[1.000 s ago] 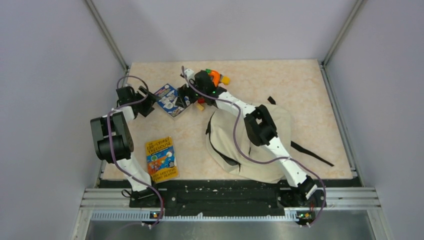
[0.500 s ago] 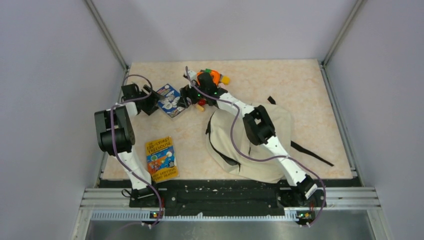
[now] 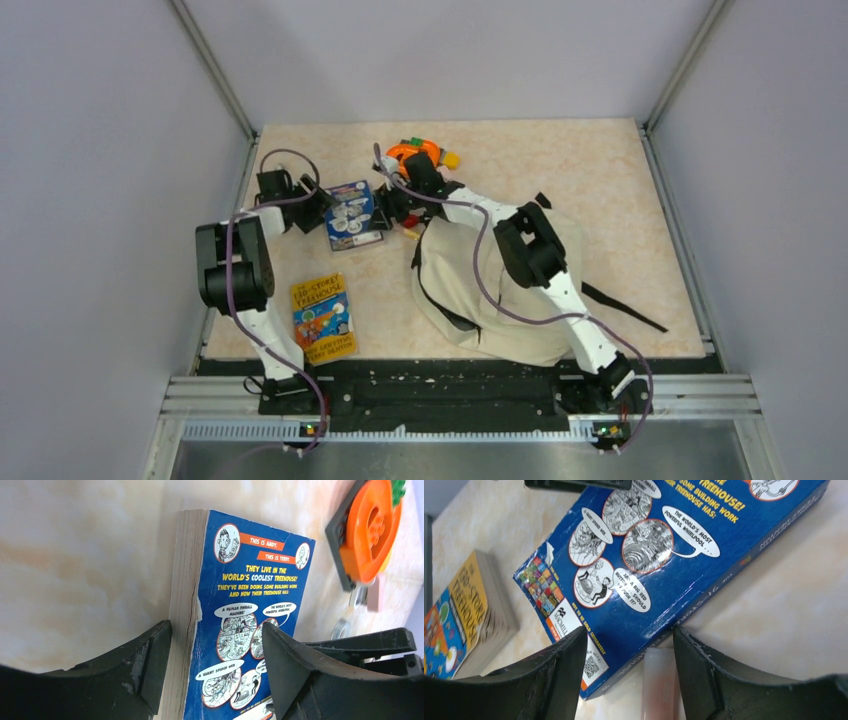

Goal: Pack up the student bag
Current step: Move the book to the center of the board.

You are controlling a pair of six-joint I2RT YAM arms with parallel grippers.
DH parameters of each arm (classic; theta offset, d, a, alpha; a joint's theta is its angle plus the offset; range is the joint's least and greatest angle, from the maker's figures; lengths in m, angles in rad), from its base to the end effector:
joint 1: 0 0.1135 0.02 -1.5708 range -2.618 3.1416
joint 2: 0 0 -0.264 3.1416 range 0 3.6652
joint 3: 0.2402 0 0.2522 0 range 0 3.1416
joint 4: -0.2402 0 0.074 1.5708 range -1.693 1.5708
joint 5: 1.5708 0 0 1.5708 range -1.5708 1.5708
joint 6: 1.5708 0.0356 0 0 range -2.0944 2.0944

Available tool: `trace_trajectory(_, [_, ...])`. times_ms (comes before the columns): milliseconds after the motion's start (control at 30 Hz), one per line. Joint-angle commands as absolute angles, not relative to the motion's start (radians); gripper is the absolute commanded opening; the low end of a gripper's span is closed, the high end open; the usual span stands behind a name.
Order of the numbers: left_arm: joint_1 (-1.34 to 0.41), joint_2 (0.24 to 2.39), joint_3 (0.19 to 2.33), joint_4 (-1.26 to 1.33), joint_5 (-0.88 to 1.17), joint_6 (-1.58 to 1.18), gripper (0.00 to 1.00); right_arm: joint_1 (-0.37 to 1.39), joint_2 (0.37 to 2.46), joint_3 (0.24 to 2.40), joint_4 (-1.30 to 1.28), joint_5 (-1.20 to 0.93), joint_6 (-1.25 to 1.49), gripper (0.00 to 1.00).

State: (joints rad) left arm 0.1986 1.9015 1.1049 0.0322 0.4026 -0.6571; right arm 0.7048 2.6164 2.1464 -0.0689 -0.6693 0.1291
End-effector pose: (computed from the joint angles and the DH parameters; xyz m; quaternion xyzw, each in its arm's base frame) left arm 0.3919 0.0646 0.1561 -0.3026 0.8526 -0.2665 0.3326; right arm 0.4286 0.3935 0.1361 -0.3886 0.7418 0.4499 0.3104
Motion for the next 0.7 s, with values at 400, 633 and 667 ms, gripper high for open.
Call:
trace_trajectory(400, [0.042,1.533,0.786,-0.050,0.300,-0.621,0.74,0.718,2.260,1.669,0.014,-0.416,0.381,0.77])
trace_trajectory(633, [0.043,1.617,0.794,-0.010,0.357,-0.648,0.75,0.719,2.390,1.823,-0.090,-0.563,0.358,0.79])
trace_trajectory(667, [0.043,1.626,0.787,0.025,0.369,-0.654,0.74,0.723,2.398,1.831,-0.101,-0.588,0.350,0.79])
